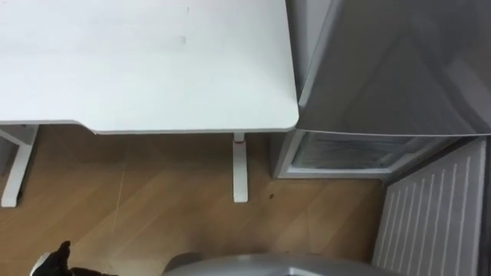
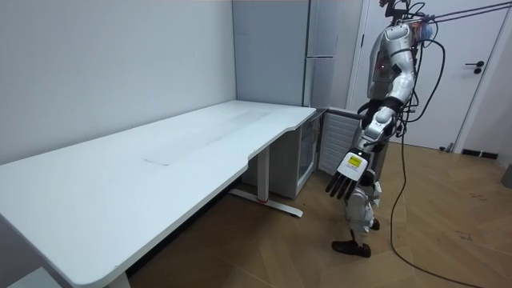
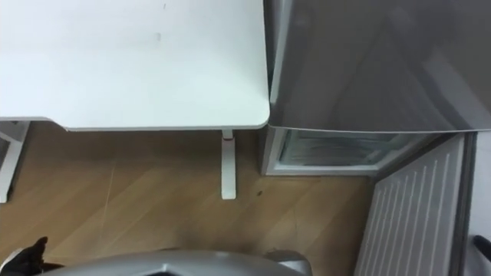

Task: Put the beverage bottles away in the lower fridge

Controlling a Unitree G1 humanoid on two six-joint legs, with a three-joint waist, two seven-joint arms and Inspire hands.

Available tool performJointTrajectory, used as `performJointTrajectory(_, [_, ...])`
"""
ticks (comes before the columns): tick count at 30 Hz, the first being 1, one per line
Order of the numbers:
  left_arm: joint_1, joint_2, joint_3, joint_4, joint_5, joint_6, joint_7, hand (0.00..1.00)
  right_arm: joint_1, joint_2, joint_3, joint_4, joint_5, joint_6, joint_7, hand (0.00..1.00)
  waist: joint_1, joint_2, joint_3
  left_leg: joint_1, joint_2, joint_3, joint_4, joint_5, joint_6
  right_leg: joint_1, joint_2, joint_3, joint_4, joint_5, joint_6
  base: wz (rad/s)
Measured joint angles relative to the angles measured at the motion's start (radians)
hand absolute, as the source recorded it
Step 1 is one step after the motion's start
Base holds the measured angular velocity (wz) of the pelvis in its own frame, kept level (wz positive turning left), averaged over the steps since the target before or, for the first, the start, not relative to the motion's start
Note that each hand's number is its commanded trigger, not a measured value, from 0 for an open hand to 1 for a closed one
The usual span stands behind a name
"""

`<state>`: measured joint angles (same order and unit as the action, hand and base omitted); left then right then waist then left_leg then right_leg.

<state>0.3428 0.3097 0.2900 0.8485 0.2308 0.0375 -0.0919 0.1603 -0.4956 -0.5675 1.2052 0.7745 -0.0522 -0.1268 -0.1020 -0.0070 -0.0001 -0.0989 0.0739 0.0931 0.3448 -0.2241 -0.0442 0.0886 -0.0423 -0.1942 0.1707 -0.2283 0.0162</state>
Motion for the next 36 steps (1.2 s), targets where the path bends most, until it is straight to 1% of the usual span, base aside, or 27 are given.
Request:
performJointTrajectory(1, [0.000, -0.007, 0.000, 0.000, 0.000, 0.000, 0.001, 0.00, -0.001, 0.004, 0.001, -0.001, 0.010, 0.000, 0.006, 0.00, 0.000, 0.001, 0.0003, 0.004, -0.001, 0.001, -0.005, 0.001, -0.001, 0.001, -0.001, 0.001, -0.001, 0.000, 0.000, -0.07])
performJointTrajectory(3, [0.001, -0.030, 0.000, 0.001, 0.001, 0.000, 0.005, 0.00, 0.007, 0.034, 0.001, -0.005, 0.042, -0.004, 0.028, 0.00, 0.000, 0.001, 0.0010, 0.013, -0.002, 0.002, -0.011, 0.002, -0.002, 0.005, -0.001, 0.001, -0.001, 0.000, 0.000, -0.06])
performJointTrajectory(6, [0.000, -0.046, -0.001, 0.015, -0.001, 0.000, 0.013, 0.00, 0.014, 0.062, 0.017, -0.022, 0.087, -0.002, 0.078, 0.00, 0.000, -0.004, 0.0033, 0.031, -0.003, 0.006, -0.017, 0.003, -0.004, 0.015, -0.003, 0.001, -0.001, 0.000, -0.001, -0.05])
performJointTrajectory(7, [0.000, -0.047, -0.001, 0.015, -0.001, 0.000, 0.014, 0.00, 0.018, 0.067, 0.025, -0.031, 0.092, -0.002, 0.085, 0.00, 0.000, -0.005, 0.0036, 0.032, -0.003, 0.006, -0.018, 0.003, -0.004, 0.016, -0.003, 0.001, -0.001, 0.000, -0.001, 0.00])
performJointTrajectory(10, [0.001, -0.048, -0.002, 0.015, -0.003, -0.001, 0.016, 0.00, 0.019, 0.102, 0.040, -0.048, 0.092, -0.004, 0.114, 0.00, 0.000, -0.012, 0.0031, 0.041, -0.005, 0.009, -0.020, 0.004, -0.004, 0.026, -0.005, 0.000, -0.003, 0.000, -0.001, 0.00])
performJointTrajectory(12, [-0.003, -0.049, -0.018, 0.014, -0.001, -0.001, 0.016, 0.00, 0.009, 0.128, 0.054, -0.047, 0.088, -0.006, 0.131, 0.00, 0.000, -0.017, 0.0000, 0.044, -0.009, 0.005, -0.018, 0.004, -0.003, 0.032, -0.009, -0.004, -0.011, -0.001, 0.002, 0.06])
performJointTrajectory(13, [-0.005, -0.051, -0.020, 0.016, -0.001, -0.002, 0.015, 0.00, 0.004, 0.134, 0.056, -0.046, 0.085, -0.011, 0.134, 0.00, 0.000, -0.018, -0.0015, 0.044, -0.011, 0.004, -0.018, 0.004, -0.003, 0.035, -0.009, -0.004, -0.016, -0.001, 0.003, 0.07])
performJointTrajectory(15, [-0.023, -0.055, -0.035, 0.053, -0.003, -0.014, 0.018, 0.00, -0.017, 0.153, 0.077, -0.041, 0.084, -0.013, 0.148, 0.00, 0.001, -0.021, -0.0034, 0.045, -0.016, -0.001, -0.016, 0.004, -0.001, 0.041, -0.012, -0.004, -0.017, -0.001, 0.005, 0.07])
performJointTrajectory(19, [-0.035, -0.061, -0.069, 0.083, -0.003, -0.015, 0.029, 0.00, -0.063, 0.172, 0.126, -0.036, 0.085, -0.011, 0.162, 0.00, 0.007, -0.024, -0.0035, 0.054, -0.018, -0.003, -0.019, 0.004, -0.001, 0.050, -0.013, -0.006, -0.020, -0.001, 0.006, 0.00])
performJointTrajectory(20, [-0.037, -0.065, -0.078, 0.086, -0.002, -0.015, 0.039, 0.00, -0.081, 0.177, 0.143, -0.034, 0.087, -0.011, 0.169, 0.00, 0.018, -0.023, -0.0041, 0.059, -0.018, -0.004, -0.020, 0.004, -0.001, 0.055, -0.013, -0.006, -0.020, -0.002, 0.007, 0.03])
performJointTrajectory(22, [-0.045, -0.074, -0.078, 0.092, -0.002, -0.016, 0.042, 0.00, -0.107, 0.183, 0.155, -0.026, 0.090, -0.010, 0.177, 0.00, 0.027, -0.021, -0.0029, 0.059, -0.019, -0.006, -0.020, 0.004, -0.001, 0.056, -0.012, -0.010, -0.021, -0.002, 0.007, 0.05])
performJointTrajectory(25, [-0.058, -0.080, -0.078, 0.119, -0.002, -0.018, 0.046, 0.00, -0.155, 0.207, 0.179, 0.002, 0.089, -0.011, 0.202, 0.00, 0.034, -0.019, -0.0028, 0.060, -0.019, -0.014, -0.018, 0.004, -0.001, 0.063, -0.012, -0.022, -0.022, -0.002, 0.006, 0.10])
performJointTrajectory(27, [-0.065, -0.095, -0.079, 0.126, -0.002, -0.022, 0.069, 0.00, -0.177, 0.221, 0.229, 0.005, 0.088, -0.012, 0.214, 0.00, 0.045, -0.019, -0.0023, 0.061, -0.021, -0.016, -0.018, 0.004, -0.001, 0.071, -0.014, -0.033, -0.022, -0.002, 0.006, 0.07])
performJointTrajectory(29, [-0.069, -0.106, -0.084, 0.128, -0.002, -0.030, 0.083, 0.00, -0.180, 0.226, 0.261, 0.006, 0.088, -0.012, 0.226, 0.00, 0.050, -0.020, -0.0018, 0.061, -0.026, -0.026, -0.020, 0.005, 0.000, 0.075, -0.017, -0.043, -0.022, -0.002, 0.006, 0.16])
performJointTrajectory(30, [-0.069, -0.108, -0.096, 0.128, -0.004, -0.037, 0.088, 0.00, -0.180, 0.228, 0.280, 0.005, 0.088, -0.011, 0.237, 0.00, 0.052, -0.024, -0.0016, 0.061, -0.033, -0.039, -0.023, 0.007, 0.002, 0.081, -0.021, -0.056, -0.023, -0.004, 0.009, 0.26])
performJointTrajectory(32, [-0.070, -0.108, -0.114, 0.128, -0.004, -0.042, 0.102, 0.00, -0.179, 0.231, 0.306, 0.005, 0.088, -0.012, 0.240, 0.00, 0.058, -0.026, -0.0005, 0.068, -0.039, -0.042, -0.027, 0.008, 0.003, 0.090, -0.024, -0.060, -0.027, -0.005, 0.011, 0.14])
performJointTrajectory(35, [-0.066, -0.108, -0.117, 0.130, -0.003, -0.042, 0.127, 0.00, -0.183, 0.243, 0.330, 0.003, 0.084, -0.008, 0.247, 0.00, 0.062, -0.039, 0.0012, 0.075, -0.046, -0.054, -0.035, 0.008, 0.004, 0.106, -0.027, -0.072, -0.037, -0.007, 0.014, 0.11])
performJointTrajectory(36, [-0.068, -0.111, -0.117, 0.133, -0.003, -0.042, 0.129, 0.00, -0.182, 0.244, 0.336, 0.004, 0.074, -0.002, 0.249, 0.00, 0.070, -0.041, 0.0022, 0.074, -0.047, -0.056, -0.035, 0.008, 0.004, 0.106, -0.027, -0.075, -0.037, -0.007, 0.015, 0.12])
